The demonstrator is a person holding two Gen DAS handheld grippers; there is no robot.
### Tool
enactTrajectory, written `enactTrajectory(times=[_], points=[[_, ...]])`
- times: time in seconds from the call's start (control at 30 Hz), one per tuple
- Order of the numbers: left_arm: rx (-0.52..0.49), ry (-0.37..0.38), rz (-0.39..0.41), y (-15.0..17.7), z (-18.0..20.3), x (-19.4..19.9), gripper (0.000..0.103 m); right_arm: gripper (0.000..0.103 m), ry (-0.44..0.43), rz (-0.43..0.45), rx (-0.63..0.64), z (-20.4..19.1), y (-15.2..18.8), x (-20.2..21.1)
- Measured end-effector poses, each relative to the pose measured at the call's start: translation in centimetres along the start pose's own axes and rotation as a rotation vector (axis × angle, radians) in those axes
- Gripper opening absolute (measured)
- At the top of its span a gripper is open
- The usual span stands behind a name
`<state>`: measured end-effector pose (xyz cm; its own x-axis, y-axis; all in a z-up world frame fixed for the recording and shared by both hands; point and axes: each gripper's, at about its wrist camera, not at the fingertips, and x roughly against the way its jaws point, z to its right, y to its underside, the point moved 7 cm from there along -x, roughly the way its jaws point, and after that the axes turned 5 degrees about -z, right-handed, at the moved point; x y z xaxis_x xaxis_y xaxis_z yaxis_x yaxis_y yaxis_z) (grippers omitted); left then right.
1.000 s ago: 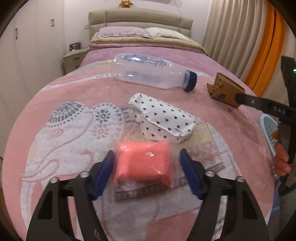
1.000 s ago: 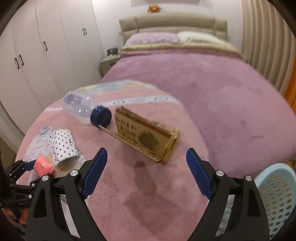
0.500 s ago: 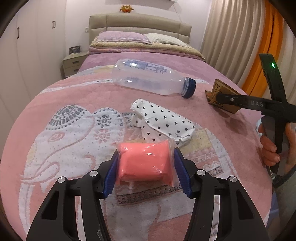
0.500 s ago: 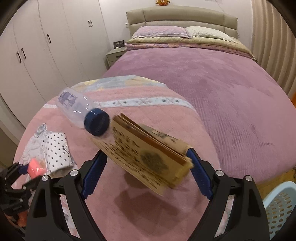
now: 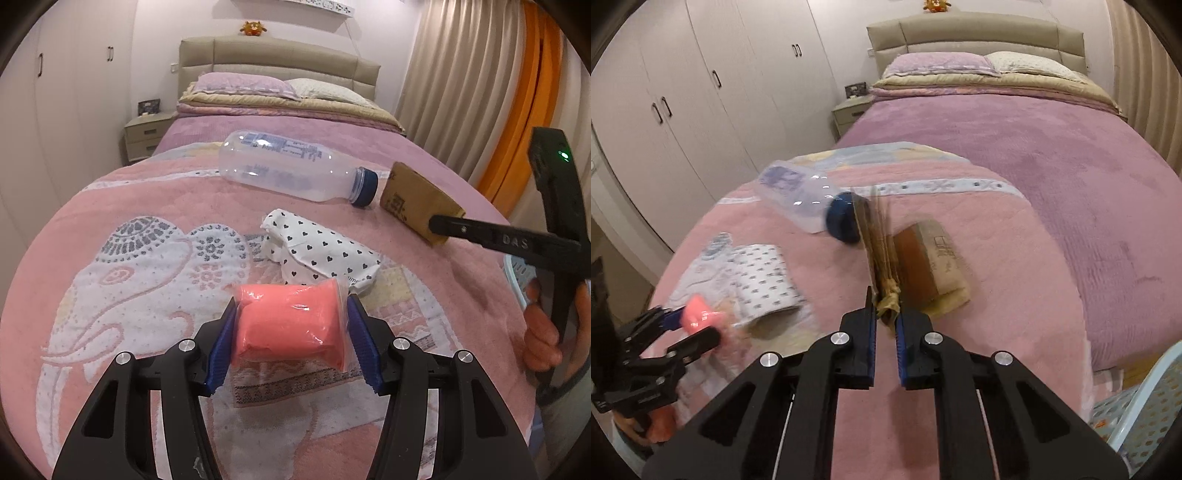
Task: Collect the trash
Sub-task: 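Carry the pink packet and card box to the basket and release both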
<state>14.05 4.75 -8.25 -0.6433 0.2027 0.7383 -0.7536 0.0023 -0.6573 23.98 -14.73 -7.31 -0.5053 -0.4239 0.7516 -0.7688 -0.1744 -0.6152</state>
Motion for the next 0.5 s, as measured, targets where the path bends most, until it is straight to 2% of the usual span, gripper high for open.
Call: enactTrajectory(times=[0.27,0.4,0.5], points=[[0.016,0.02,0.023,-0.1,-0.3,0.5,0.055,0.007,-0.024,0.058,-0.001,-2.6,1.5,3.6],[0.011,0.036,0.038,-0.4,-0.2,0.7,0.054,0.007,-0.002,0.113,0.011,-3.7,2.2,6.6],[-0.012,0.097,0.07,-0.7,1.3,2.0,0.054,0.007,0.021,0.154,-0.01,-3.3,2.7,9.1]])
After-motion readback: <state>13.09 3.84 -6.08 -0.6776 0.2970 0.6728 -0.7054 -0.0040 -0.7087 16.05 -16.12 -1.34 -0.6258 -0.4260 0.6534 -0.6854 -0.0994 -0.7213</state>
